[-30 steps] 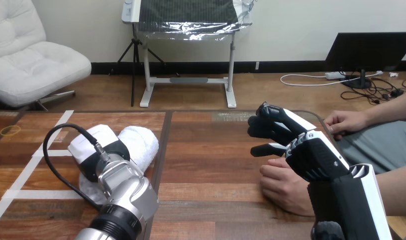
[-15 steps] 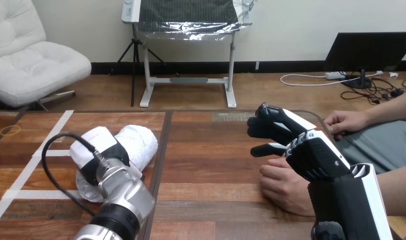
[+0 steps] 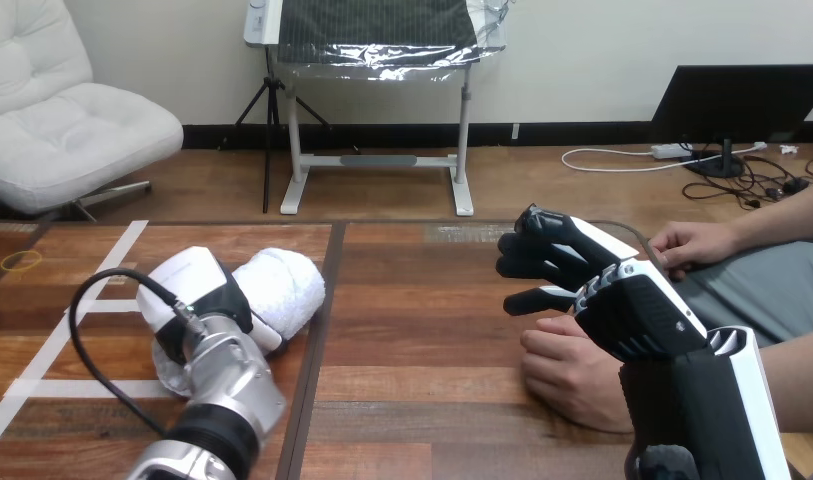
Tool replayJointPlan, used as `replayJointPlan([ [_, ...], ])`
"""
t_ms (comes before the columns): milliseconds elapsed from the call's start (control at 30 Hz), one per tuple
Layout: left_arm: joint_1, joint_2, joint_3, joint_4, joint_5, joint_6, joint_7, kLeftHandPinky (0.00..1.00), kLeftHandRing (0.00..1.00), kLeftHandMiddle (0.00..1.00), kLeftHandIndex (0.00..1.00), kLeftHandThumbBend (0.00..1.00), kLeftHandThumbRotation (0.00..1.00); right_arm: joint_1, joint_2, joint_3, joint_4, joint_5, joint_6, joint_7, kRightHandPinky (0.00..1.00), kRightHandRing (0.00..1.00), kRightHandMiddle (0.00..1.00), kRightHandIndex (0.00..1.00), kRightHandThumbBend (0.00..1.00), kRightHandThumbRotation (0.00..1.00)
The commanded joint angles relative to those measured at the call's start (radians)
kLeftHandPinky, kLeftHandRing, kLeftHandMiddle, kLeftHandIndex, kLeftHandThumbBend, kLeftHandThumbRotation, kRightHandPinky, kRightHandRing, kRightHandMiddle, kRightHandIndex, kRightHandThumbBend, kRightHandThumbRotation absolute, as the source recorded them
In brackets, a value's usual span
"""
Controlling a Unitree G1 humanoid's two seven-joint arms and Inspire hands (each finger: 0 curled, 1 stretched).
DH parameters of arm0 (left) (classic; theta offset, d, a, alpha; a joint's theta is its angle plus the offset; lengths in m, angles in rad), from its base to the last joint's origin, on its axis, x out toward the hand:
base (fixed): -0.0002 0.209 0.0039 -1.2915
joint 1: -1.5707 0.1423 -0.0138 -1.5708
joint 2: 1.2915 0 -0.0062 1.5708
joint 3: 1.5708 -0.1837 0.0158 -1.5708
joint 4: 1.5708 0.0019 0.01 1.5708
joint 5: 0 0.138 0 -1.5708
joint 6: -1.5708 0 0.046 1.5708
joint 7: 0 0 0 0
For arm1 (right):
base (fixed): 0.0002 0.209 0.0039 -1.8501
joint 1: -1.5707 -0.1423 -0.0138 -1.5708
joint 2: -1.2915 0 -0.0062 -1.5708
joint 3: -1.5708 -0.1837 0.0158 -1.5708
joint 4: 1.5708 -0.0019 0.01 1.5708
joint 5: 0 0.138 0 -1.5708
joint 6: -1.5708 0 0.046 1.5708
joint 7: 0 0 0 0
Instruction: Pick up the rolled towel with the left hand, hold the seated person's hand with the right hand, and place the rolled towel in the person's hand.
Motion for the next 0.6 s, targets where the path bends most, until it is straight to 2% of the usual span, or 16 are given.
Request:
replayJointPlan([
  [0, -0.044, -0.003, 0.002, 0.018, -0.013, -0.036, 0.009, 0.21, 0.30, 0.39, 0.53, 0.72, 0.00, -0.033, 0.017, -0.004, -0.029, 0.007, -0.024, -0.008, 0.61, 0.73, 0.77, 0.80, 0.90, 1.00],
  [267, -0.025, 0.003, 0.002, -0.004, -0.027, -0.068, 0.011, 0.18, 0.26, 0.35, 0.53, 0.72, 0.00, -0.032, 0.015, -0.005, -0.028, 0.009, -0.024, -0.006, 0.61, 0.74, 0.77, 0.80, 0.89, 1.00],
  [467, 0.003, 0.011, 0.037, -0.069, -0.078, -0.107, -0.009, 0.16, 0.24, 0.33, 0.51, 0.70, 0.00, -0.032, 0.015, -0.011, -0.025, 0.003, -0.019, -0.007, 0.61, 0.74, 0.76, 0.80, 0.89, 1.00],
  [567, 0.033, 0.017, 0.068, -0.136, -0.112, -0.145, -0.016, 0.17, 0.25, 0.35, 0.47, 0.71, 0.00, -0.035, 0.020, -0.017, -0.025, -0.005, -0.008, -0.012, 0.61, 0.73, 0.76, 0.80, 0.90, 1.00],
])
